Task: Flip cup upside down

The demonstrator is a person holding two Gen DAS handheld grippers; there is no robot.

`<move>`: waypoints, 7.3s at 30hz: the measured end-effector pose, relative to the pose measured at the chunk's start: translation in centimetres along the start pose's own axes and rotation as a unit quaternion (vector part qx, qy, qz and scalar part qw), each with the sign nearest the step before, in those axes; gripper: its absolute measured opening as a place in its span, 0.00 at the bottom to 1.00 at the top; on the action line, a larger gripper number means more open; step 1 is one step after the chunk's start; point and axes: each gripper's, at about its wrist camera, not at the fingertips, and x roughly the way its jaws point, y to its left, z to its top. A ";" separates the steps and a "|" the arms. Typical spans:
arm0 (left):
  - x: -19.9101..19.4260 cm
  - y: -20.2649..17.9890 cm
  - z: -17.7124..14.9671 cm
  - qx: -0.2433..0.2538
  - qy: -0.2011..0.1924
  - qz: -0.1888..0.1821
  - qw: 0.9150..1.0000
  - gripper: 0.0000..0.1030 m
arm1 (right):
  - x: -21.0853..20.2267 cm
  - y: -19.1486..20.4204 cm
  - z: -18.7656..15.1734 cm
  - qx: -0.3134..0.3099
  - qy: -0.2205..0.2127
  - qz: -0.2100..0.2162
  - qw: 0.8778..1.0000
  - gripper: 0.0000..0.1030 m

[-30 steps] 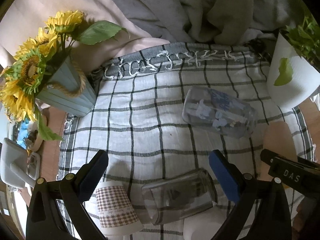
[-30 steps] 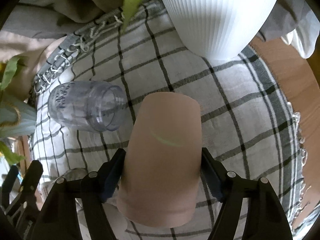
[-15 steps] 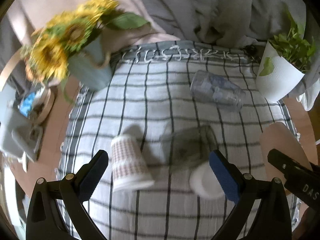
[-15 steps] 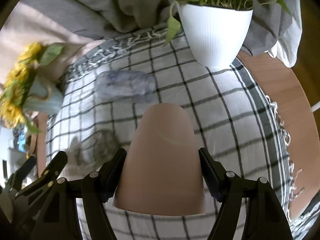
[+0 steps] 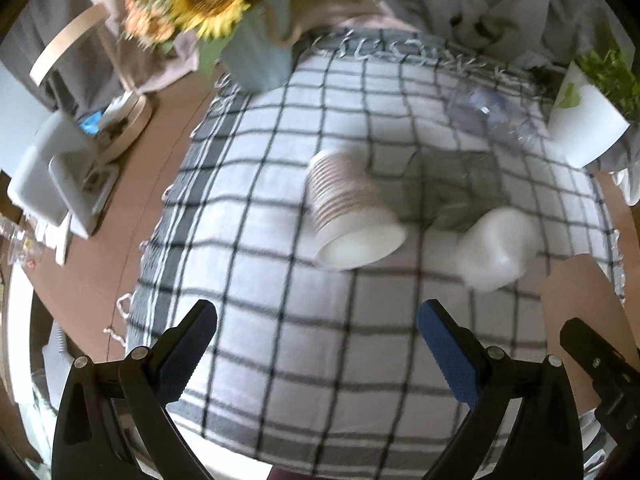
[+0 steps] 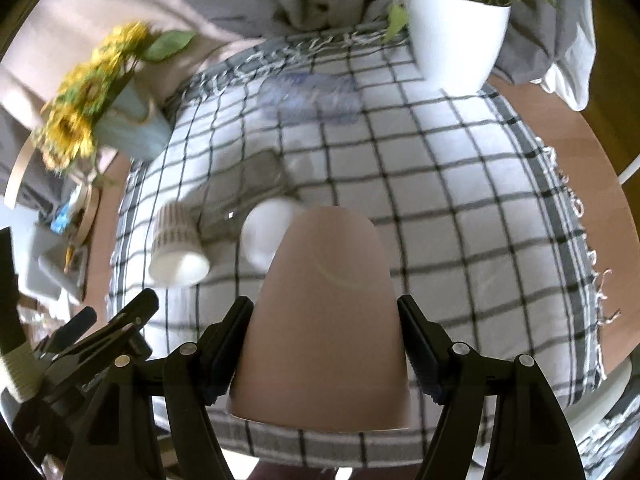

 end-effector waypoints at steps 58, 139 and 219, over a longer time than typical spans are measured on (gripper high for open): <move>1.1 1.4 -1.3 0.059 0.055 -0.061 0.995 1.00 | 0.8 5.0 -3.8 0.008 0.004 0.006 1.000 0.77; -1.5 -7.3 0.0 0.087 0.036 -0.119 0.988 0.86 | -2.2 -4.6 -3.3 0.092 -0.027 -0.040 0.995 0.83; -13.3 1.8 -8.5 0.026 -0.144 -0.019 0.989 1.00 | -12.3 2.0 -9.8 -0.040 -0.175 -0.039 0.983 0.99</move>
